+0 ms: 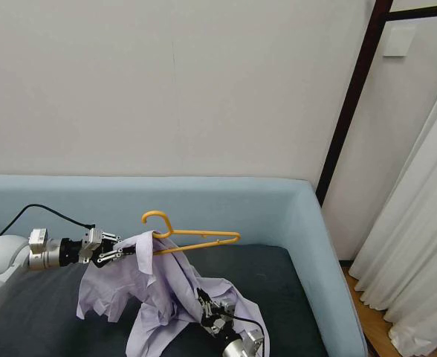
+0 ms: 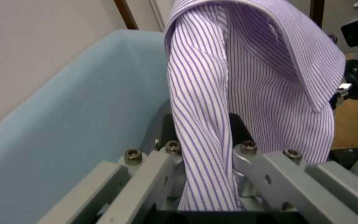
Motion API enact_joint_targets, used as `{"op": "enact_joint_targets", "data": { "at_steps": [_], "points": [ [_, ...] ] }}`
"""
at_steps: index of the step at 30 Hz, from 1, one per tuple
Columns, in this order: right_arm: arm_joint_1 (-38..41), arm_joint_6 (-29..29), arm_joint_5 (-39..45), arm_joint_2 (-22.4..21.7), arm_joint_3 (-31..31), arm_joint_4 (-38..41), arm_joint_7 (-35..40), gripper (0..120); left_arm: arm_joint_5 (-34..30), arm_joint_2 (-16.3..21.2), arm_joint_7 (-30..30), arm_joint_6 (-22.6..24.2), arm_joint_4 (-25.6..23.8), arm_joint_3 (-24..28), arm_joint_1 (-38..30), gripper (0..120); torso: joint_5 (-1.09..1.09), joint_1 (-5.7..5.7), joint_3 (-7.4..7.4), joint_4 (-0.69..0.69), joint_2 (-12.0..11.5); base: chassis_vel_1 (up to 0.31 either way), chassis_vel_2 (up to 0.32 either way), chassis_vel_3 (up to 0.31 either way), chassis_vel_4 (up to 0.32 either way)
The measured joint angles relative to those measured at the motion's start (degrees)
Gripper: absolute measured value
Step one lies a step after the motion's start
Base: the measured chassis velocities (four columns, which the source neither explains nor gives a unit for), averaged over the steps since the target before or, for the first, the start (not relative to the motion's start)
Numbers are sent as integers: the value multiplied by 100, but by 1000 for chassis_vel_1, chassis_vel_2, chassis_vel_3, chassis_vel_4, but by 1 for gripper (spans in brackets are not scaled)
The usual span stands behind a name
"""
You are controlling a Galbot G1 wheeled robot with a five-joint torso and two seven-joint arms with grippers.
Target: Pick up the clothes from the sofa and hang them on the clothes hanger.
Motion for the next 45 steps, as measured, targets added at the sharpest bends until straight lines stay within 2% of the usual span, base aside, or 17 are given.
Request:
{"op": "enact_joint_targets", "data": {
  "at_steps": [5,14,22,33,42,45],
  "points": [
    [-36,-25,-365,-126,304,246,-23,0,-19,-6,4,-74,37,-1,-29,6,0,0,0,0,0,0,0,0,0],
    [121,-416,-592,-876,1271,1257,129,0,-40,-130,271,-297,254,129,-313,6,1,0,0,-1,0,0,0,0,0],
    [210,-513,-734,-1160,1513,1792,128,0,-23,-227,460,-347,325,339,-655,6,1,0,0,0,0,0,0,0,0],
    [258,-371,-1287,-1204,1618,1801,-226,0,106,-77,563,-353,433,765,-1166,3,0,0,0,0,0,0,0,0,0],
    [504,-113,-1226,-1505,1669,1569,-1014,0,-134,173,844,-315,599,1561,-1958,3,0,0,0,0,0,0,0,0,0],
    [659,27,-1008,-1662,1689,1453,-1503,0,-238,229,1092,-269,727,1905,-2469,3,0,0,0,-1,0,0,0,0,0]
  ]
}}
